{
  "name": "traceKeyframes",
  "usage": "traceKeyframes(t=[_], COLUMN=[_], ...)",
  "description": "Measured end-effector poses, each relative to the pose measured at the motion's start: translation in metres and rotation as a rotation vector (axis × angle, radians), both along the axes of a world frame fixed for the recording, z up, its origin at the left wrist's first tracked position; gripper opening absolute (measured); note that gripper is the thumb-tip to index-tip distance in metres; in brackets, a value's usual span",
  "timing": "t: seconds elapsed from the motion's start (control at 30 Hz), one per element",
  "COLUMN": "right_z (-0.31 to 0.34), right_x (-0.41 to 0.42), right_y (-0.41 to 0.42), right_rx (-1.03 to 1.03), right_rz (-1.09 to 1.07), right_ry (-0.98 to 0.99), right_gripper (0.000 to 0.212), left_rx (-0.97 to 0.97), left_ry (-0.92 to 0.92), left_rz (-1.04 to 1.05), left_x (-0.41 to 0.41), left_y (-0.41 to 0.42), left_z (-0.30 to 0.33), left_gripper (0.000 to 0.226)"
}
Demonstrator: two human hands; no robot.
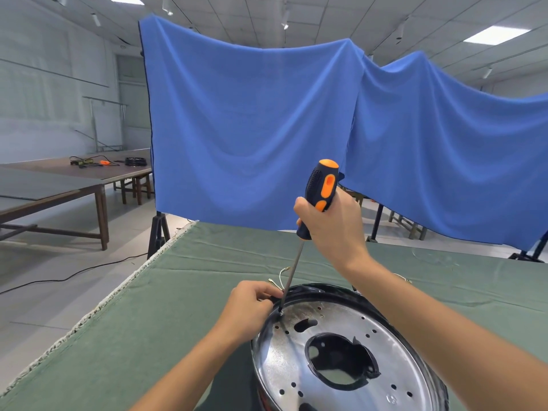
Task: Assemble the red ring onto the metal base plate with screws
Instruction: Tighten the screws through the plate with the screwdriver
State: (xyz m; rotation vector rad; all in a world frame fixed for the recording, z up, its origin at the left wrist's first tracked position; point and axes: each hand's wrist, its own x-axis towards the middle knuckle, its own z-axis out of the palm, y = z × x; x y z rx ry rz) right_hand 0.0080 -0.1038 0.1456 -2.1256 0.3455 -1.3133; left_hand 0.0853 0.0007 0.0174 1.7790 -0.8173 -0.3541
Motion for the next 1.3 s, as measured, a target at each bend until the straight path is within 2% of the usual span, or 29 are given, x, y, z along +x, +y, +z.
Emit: traceKeyframes(t=[0.37,0.63,1.3], right_z=[0.0040,0.0022,-0.0020], right_x=[-0.0015,-0.0030,-0.0007], right_y=[-0.0029,-0.0047,-0.0062], right_rx=[0.013,0.004,0.008], right_rz=[0.012,-0.004,0.000], right_ry=[-0.027,-0.018,0.013], right_gripper=[0.027,0.025,0.022], left_rx=[0.003,0.078,0.093], left_ry=[-0.017,-0.145,-0.160], left_rz=[0.002,0.029,0.028], left_x=[-0.0006,-0.0004,0.0025], left_y=[0.0013,0.0003,-0.0001], left_z=[0.0007,-0.0002,-0.0017], left_gripper=[0.041,0.039,0.037])
